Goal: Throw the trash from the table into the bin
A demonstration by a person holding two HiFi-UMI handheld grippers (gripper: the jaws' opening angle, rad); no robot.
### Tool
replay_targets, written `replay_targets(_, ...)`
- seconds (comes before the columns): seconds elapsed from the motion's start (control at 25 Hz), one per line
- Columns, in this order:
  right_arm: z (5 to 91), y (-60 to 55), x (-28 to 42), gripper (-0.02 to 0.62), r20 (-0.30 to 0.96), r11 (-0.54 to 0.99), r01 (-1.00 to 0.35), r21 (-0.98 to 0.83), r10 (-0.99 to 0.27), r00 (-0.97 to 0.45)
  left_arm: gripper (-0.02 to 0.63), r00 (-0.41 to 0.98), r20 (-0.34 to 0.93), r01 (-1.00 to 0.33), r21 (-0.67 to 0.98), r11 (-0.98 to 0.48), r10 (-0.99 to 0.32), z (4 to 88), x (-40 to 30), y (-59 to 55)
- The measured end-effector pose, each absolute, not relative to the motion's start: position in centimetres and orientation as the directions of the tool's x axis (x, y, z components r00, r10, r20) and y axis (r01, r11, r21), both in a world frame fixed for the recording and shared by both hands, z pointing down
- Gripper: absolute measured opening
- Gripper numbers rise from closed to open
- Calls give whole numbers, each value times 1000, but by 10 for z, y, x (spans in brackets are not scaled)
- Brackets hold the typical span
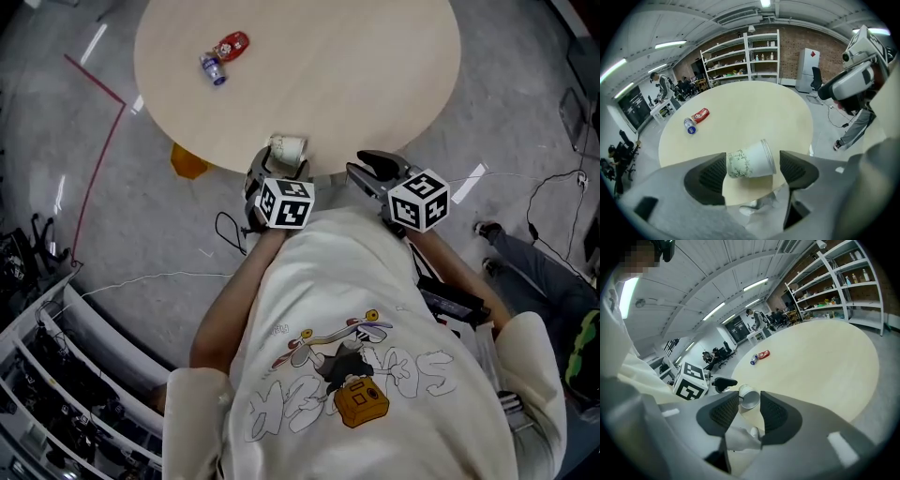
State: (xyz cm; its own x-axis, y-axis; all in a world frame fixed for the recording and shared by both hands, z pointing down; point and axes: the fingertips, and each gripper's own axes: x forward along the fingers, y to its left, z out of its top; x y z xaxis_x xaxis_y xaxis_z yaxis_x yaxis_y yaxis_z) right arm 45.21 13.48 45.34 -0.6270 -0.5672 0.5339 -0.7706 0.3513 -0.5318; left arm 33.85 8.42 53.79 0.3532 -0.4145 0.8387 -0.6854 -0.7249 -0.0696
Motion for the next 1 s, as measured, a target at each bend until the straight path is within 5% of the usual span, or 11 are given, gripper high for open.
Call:
replay_targets(0.56, 456, 135, 461, 117, 551, 347, -807, -478, -597, -583, 292, 305, 856, -674, -116, -730, -418, 563, 334, 71)
replay_targets(0.72, 456, 134, 457, 110, 542, 354, -797, -489, -592, -596, 135, 294, 831, -687, -160, -709, -472, 552, 326, 64)
replay_targets(1.0, 449, 134, 454, 101, 541, 368, -787, -495, -578, -611, 72, 258, 791, -702, -240, -670, -555, 526, 314, 50)
